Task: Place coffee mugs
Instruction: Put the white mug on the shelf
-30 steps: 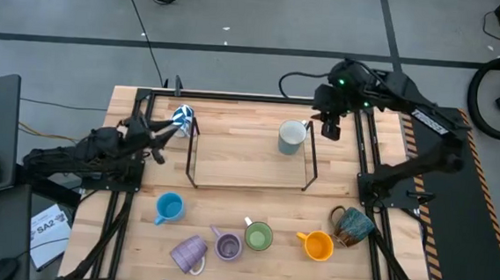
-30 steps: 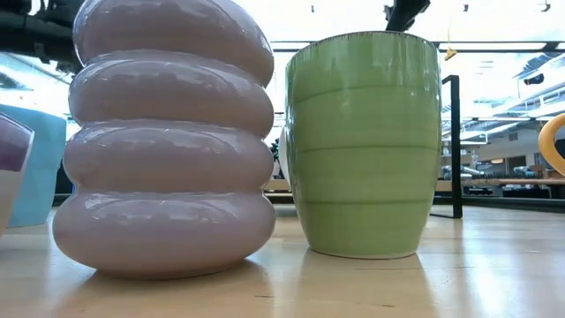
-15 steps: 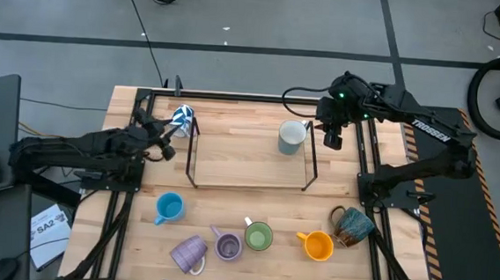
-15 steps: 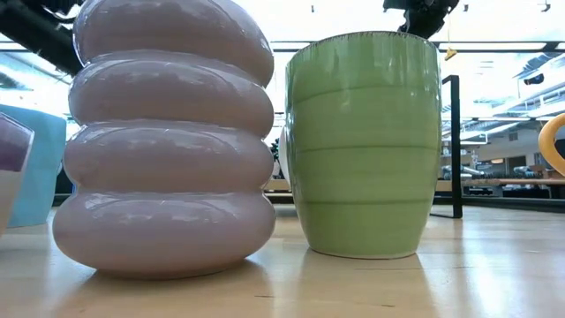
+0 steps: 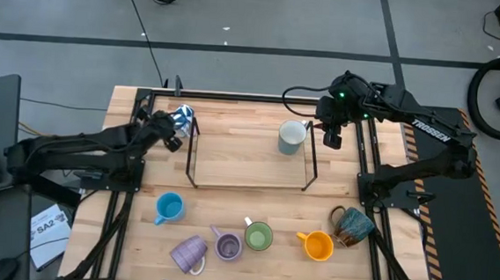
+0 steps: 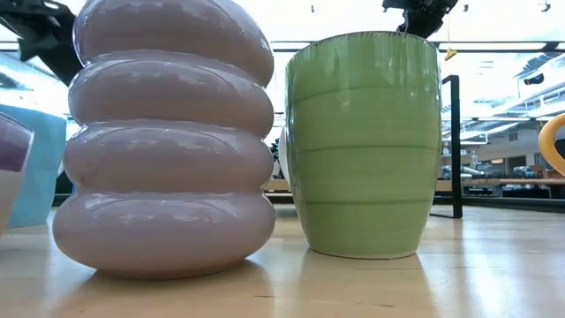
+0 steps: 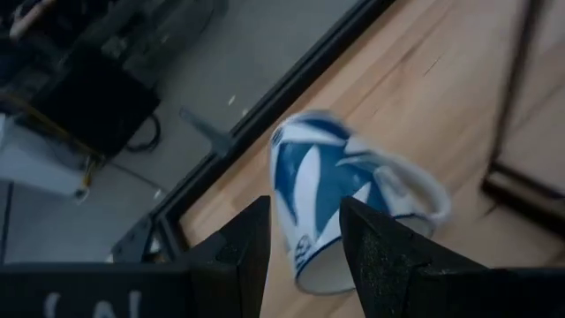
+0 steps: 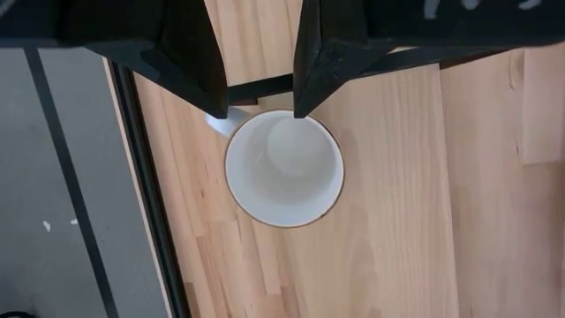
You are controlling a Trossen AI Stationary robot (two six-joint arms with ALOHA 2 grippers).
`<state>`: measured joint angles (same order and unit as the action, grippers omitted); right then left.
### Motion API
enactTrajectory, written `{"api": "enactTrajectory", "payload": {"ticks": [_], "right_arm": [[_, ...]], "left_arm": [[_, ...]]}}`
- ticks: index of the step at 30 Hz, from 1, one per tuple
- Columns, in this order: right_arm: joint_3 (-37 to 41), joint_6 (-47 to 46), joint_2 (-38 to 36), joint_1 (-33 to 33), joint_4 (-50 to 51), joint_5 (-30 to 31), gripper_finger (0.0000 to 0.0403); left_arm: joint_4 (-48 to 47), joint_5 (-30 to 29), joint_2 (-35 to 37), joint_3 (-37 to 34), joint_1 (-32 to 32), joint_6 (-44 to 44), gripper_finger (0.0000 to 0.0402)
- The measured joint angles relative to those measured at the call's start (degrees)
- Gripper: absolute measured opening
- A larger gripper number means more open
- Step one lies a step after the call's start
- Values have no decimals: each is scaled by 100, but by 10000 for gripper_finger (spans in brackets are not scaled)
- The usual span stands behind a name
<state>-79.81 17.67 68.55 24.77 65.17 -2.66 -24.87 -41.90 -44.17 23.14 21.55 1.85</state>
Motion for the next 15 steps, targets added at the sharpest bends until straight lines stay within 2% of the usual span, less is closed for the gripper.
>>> {"api": "enactTrajectory", "payload": {"ticks": [5, 15], "right_arm": [[0, 7, 0, 0, 2, 0, 136], [0, 46, 2, 0, 4, 0, 136]], "left_arm": [[-85, 396, -348, 2, 317, 46, 144], [-93, 384, -506, 2, 678, 50, 144]]}}
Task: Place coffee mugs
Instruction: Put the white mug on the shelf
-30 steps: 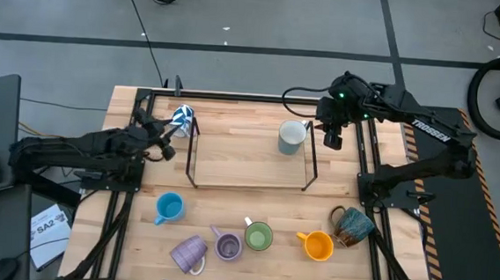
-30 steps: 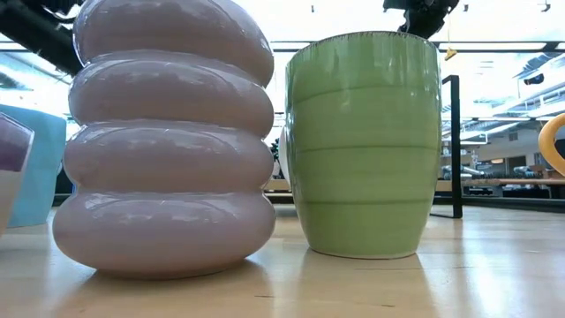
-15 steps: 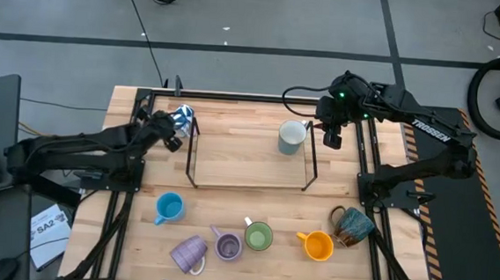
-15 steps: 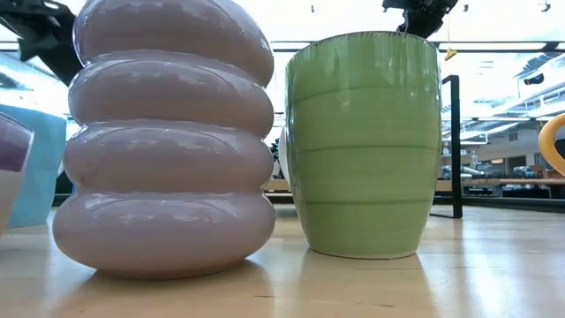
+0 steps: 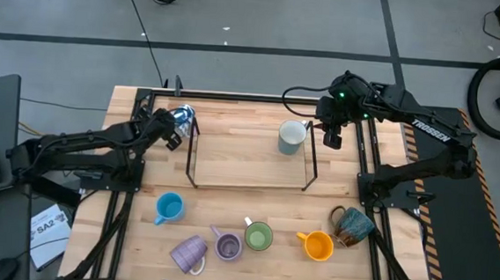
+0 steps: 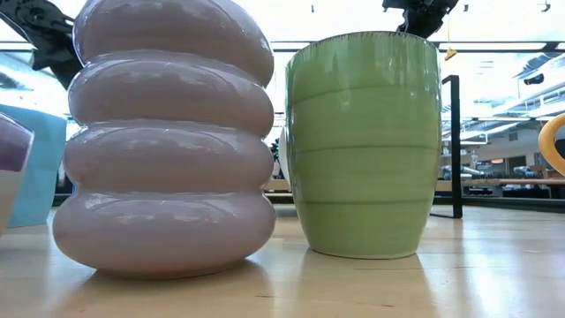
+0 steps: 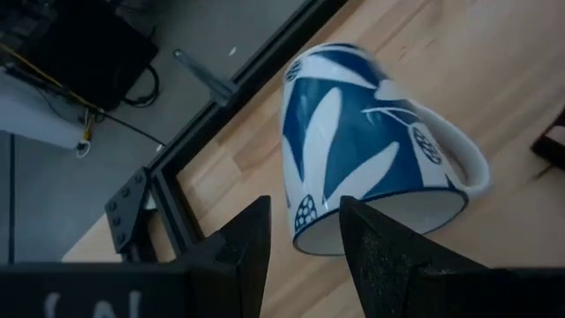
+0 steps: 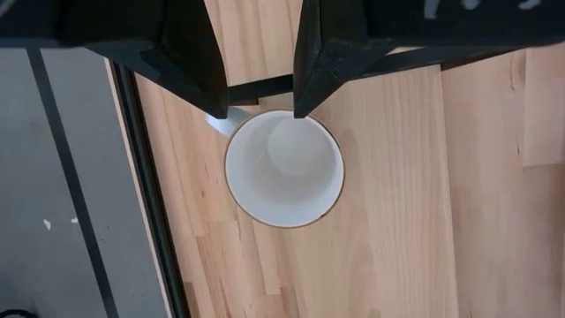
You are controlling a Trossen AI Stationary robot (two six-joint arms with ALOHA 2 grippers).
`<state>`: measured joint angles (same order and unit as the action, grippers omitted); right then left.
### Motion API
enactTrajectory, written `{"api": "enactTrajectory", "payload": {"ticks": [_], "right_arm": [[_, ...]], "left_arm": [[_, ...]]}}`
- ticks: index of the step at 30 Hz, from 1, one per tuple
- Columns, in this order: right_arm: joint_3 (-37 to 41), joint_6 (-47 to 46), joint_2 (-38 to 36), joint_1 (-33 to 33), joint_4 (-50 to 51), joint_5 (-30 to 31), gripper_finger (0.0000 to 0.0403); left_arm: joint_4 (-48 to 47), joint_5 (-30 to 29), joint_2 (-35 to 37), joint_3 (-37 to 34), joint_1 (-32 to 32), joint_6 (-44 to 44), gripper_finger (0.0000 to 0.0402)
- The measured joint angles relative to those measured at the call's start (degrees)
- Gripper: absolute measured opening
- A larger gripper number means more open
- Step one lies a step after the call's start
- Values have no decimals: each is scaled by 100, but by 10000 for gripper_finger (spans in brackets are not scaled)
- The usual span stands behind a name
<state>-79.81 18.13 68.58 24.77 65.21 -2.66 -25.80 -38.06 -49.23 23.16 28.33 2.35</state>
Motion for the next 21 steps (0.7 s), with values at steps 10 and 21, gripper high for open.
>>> {"api": "enactTrajectory", "payload": {"ticks": [10, 21], "right_arm": [[0, -17, 2, 0, 0, 0, 136], [0, -20, 4, 0, 0, -2, 136]], "left_arm": [[-25, 160, 0, 2, 71, 2, 144], [-34, 466, 0, 2, 71, -48, 144]]}}
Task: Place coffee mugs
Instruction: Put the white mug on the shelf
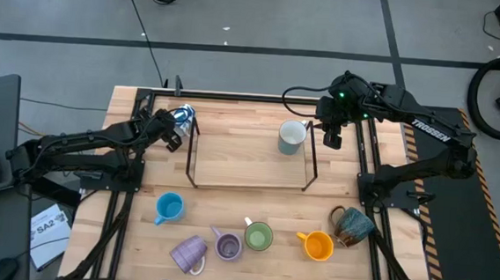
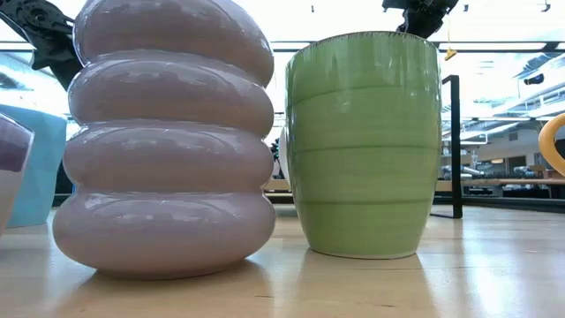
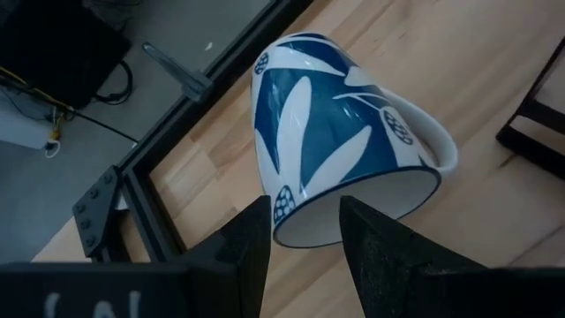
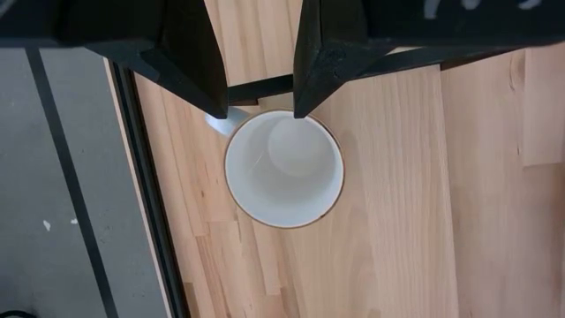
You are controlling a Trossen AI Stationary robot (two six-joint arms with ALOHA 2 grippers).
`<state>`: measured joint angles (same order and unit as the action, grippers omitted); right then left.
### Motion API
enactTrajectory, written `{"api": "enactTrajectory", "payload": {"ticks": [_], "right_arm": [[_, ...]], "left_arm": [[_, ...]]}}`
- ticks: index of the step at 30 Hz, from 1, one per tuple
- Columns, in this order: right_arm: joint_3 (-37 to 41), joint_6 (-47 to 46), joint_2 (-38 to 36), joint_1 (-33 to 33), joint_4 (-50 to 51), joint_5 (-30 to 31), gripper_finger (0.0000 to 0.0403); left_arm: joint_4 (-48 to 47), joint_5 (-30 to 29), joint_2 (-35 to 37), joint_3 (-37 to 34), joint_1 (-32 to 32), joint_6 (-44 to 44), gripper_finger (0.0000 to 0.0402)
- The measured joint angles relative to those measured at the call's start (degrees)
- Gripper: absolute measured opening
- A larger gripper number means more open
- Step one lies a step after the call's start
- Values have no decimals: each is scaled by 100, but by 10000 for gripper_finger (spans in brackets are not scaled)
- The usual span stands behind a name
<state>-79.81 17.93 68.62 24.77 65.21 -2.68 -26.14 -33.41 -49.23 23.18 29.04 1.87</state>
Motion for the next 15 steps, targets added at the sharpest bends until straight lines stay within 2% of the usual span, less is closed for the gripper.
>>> {"api": "enactTrajectory", "payload": {"ticks": [8, 15], "right_arm": [[0, 0, 0, 0, 0, 0, 136], [0, 0, 0, -1, -1, 0, 136]], "left_arm": [[-1, -35, -28, 0, 4, -2, 144], [215, -214, -373, -114, 4, -255, 144]]}}
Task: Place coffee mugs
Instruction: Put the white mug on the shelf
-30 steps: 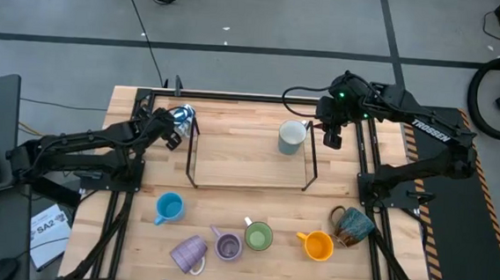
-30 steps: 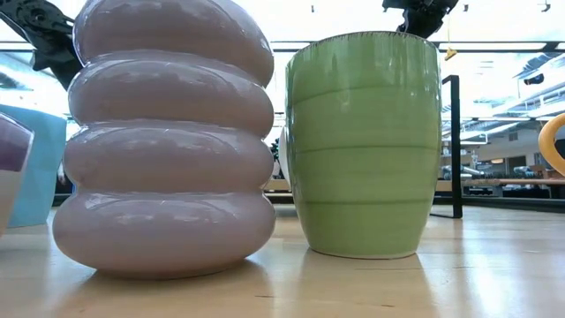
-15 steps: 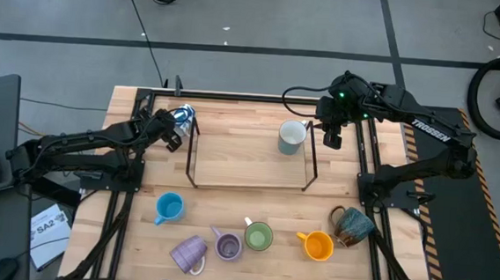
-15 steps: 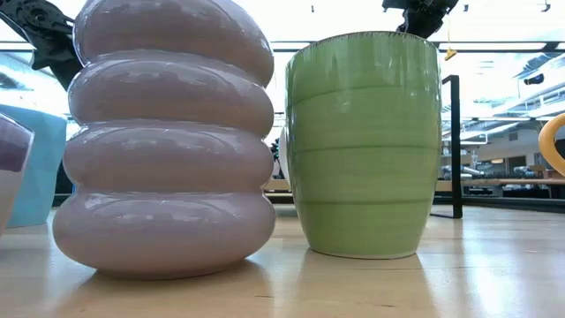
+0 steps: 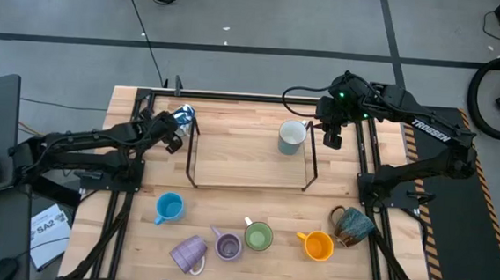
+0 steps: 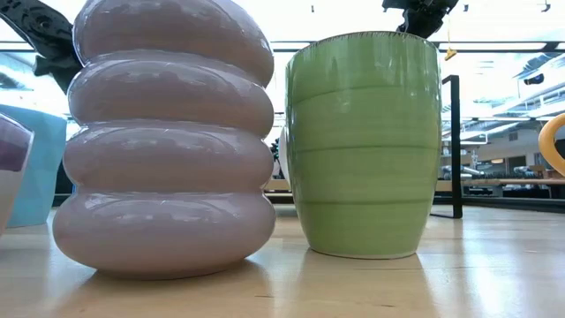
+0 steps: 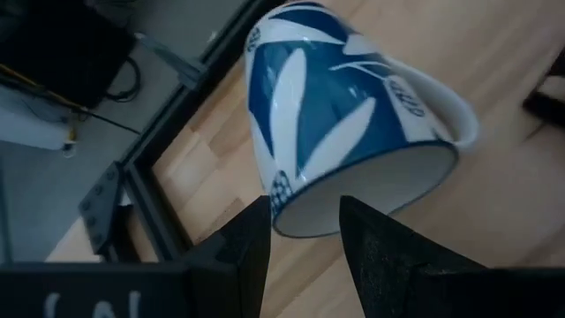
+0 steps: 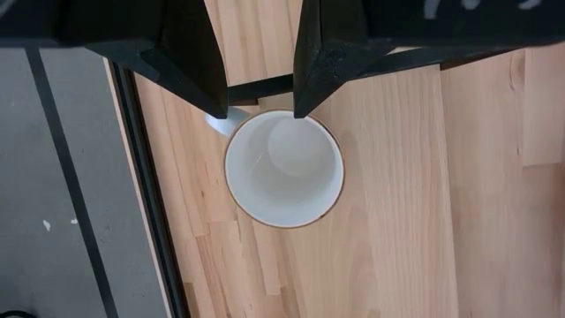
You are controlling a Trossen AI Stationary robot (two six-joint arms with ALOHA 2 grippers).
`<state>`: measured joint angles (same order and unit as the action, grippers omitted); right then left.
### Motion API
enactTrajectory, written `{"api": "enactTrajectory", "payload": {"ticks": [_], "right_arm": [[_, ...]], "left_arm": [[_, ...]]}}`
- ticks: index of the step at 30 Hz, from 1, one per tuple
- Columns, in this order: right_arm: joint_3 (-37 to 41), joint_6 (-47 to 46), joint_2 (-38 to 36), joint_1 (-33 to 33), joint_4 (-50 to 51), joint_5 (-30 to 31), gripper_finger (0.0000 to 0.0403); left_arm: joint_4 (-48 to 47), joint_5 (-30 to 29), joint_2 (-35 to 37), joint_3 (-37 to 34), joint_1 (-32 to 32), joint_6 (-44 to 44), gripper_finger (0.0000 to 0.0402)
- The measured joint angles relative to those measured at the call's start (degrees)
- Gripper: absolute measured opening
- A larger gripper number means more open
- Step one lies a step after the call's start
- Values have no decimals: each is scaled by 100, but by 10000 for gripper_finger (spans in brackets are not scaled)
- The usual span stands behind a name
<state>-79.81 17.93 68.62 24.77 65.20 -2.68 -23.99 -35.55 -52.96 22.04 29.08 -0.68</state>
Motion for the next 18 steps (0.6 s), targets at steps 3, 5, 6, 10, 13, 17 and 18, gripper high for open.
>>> {"api": "enactTrajectory", "payload": {"ticks": [3, 5, 6, 10, 13, 17, 18], "right_arm": [[0, 0, 0, 0, 0, 0, 136], [0, 0, 0, 0, 0, 0, 136], [0, 0, 0, -1, -1, 0, 136], [0, 0, 0, 1, -1, 0, 136], [0, 0, 0, -1, -1, 0, 136], [0, 0, 0, -1, -1, 0, 136], [0, 0, 0, -1, -1, 0, 136]], "left_arm": [[185, -360, -157, 2, 0, -8, 144], [351, -460, -232, 2, 0, -23, 144], [414, -457, -262, 2, 0, -71, 144], [537, -365, -411, 2, 0, -421, 144], [695, -363, -560, 2, 0, -480, 144], [892, -363, -779, 2, 0, -505, 144], [934, -363, -834, 2, 0, -513, 144]]}}
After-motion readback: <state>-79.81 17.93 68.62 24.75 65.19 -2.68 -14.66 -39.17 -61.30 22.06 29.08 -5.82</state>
